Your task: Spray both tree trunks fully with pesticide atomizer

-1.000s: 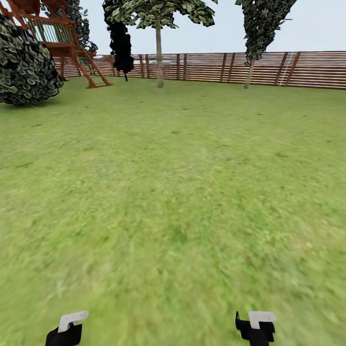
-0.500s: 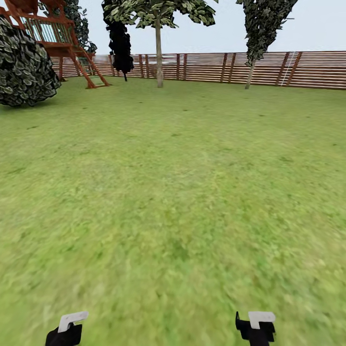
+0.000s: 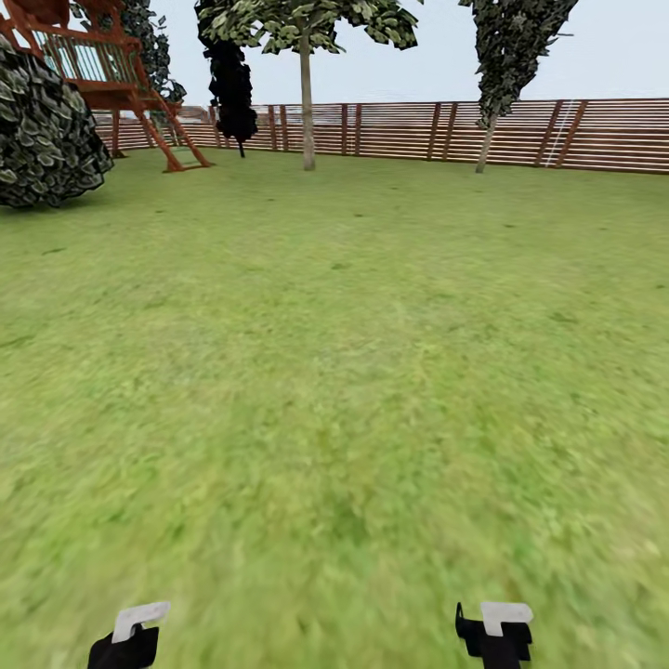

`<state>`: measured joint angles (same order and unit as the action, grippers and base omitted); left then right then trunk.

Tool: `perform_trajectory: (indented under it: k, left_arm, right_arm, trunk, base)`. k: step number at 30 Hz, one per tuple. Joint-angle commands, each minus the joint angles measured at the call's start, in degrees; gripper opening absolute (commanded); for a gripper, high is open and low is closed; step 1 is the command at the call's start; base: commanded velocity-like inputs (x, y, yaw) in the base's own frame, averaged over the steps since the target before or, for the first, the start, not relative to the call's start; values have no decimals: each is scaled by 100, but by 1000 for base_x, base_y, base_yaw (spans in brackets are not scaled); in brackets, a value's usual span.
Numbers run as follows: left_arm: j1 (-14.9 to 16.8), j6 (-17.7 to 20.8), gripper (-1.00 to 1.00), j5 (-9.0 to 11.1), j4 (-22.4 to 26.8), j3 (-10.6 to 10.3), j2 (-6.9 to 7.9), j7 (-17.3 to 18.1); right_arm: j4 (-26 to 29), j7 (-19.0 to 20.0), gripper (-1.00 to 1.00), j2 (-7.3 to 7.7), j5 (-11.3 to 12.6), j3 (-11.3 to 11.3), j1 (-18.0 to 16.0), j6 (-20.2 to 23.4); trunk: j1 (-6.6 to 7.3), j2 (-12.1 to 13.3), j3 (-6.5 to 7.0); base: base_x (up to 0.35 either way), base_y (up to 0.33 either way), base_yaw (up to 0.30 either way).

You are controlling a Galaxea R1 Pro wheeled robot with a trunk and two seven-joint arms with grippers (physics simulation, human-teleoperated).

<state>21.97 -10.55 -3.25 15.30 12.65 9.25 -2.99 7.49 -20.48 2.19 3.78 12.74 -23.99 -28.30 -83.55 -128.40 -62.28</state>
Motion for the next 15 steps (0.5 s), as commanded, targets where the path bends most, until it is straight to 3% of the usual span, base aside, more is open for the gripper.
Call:
perform_trajectory:
  k: [1,15]
  left_arm:
    - [0,0,-100,0,0,1,-1,0]
    - [0,0,-100,0,-1,1,-2,0]
  right_arm:
    - [-1,0,100,1,-4,0,0,0]
    - [7,0,100,-7,-6,2,0,0]
  trunk:
    - [0,0,0]
    - [0,0,0]
  base:
    - [339,0,0]
    - [339,0,3]
